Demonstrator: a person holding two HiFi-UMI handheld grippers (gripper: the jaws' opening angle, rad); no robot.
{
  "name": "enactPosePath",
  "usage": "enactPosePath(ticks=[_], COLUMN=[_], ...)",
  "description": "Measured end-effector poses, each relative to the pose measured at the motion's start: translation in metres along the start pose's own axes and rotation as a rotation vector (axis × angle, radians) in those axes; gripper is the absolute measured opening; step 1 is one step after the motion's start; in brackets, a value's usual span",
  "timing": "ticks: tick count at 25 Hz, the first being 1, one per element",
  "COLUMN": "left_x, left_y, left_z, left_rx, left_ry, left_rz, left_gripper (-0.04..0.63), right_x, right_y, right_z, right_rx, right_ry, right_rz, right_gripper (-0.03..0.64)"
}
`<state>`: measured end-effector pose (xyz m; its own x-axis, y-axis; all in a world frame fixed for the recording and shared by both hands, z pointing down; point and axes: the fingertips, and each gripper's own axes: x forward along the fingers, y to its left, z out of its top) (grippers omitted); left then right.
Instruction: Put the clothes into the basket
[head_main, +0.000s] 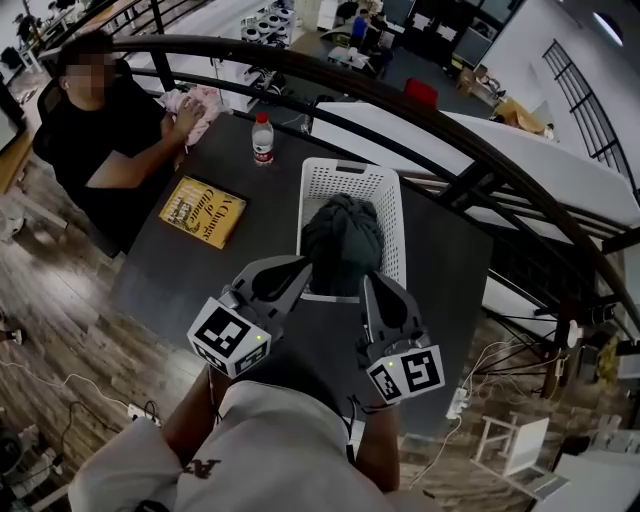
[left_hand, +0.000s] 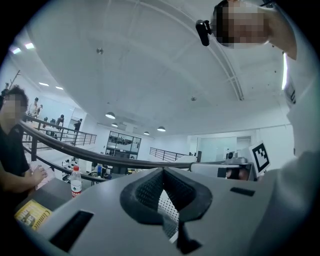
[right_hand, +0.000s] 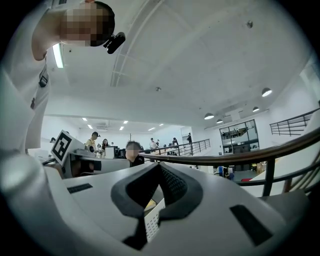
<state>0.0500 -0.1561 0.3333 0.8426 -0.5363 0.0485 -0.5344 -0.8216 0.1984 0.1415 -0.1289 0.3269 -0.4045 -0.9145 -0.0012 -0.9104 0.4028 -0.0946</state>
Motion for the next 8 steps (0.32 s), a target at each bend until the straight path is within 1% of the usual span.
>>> enactPosePath(ticks=[8], left_x=[-0.004], left_y=[-0.0033], left_z=[-0.0003], left_rx=[0.009], left_ry=[-0.004], left_rz=[-0.001], left_gripper=[0.005], right_x=[-0.0021], right_y=[0.0048], right_z=[0.0002], right_rx=[-0.015], right_ry=[0.004], right_rz=[0.003], right_gripper=[0.018])
